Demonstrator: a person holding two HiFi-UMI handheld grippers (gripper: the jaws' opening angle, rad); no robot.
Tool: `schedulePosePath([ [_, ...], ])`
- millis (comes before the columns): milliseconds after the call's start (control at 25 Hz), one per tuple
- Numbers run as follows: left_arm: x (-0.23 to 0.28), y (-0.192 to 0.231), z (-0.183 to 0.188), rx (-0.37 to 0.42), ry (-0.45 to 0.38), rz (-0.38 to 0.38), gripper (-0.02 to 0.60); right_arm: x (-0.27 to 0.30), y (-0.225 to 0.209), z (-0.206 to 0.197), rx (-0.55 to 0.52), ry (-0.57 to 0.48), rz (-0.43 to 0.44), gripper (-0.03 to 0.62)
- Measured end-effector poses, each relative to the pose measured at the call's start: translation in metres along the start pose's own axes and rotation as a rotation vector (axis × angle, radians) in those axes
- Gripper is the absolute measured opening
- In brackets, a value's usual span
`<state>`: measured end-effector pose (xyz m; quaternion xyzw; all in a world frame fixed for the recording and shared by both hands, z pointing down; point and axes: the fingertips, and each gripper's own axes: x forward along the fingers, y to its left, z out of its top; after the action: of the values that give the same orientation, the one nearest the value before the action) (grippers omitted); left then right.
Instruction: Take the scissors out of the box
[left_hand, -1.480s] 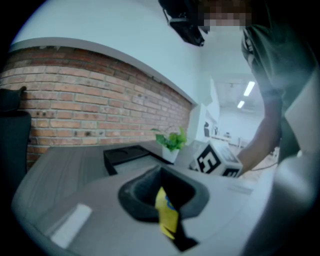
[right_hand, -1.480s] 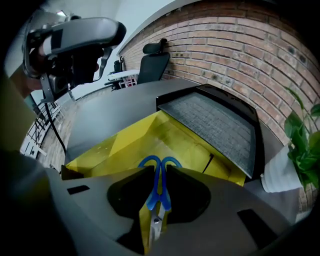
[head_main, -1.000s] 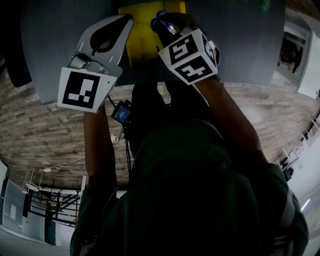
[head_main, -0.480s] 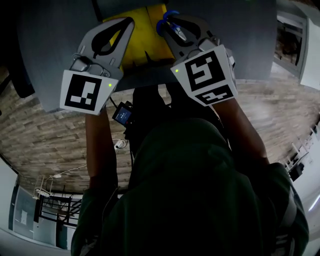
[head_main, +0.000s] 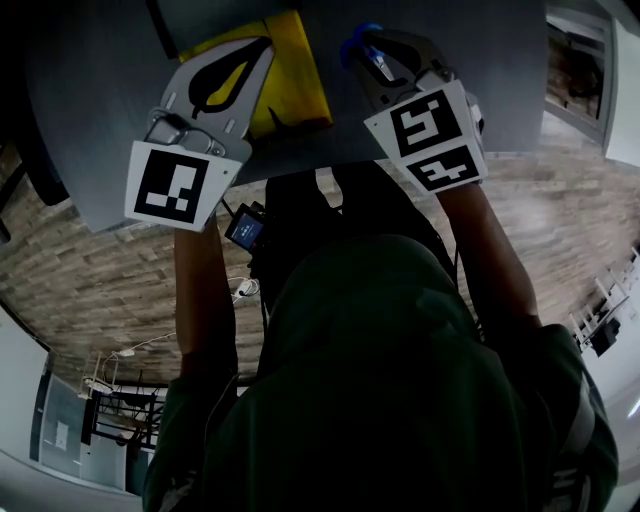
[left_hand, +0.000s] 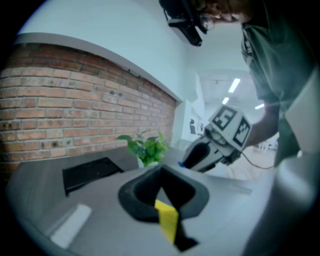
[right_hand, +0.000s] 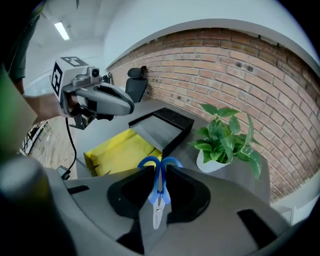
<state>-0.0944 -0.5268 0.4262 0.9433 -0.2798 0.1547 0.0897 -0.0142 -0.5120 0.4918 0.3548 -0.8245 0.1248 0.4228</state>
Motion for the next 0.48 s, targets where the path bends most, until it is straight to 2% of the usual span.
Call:
schedulePosePath([
  [240,0.013,-0.012,-0.004,-0.007,0.019,-0.009,-0.002,0.015,-0.008,-0.038,0.026,0.066,0.027,0.072],
  [480,0.019,-0.016,-0.011,-0.02,0.036,-0.014,-0.002,0.036,-0.007,-0.056,0.052,0.111,0.06,0.073],
])
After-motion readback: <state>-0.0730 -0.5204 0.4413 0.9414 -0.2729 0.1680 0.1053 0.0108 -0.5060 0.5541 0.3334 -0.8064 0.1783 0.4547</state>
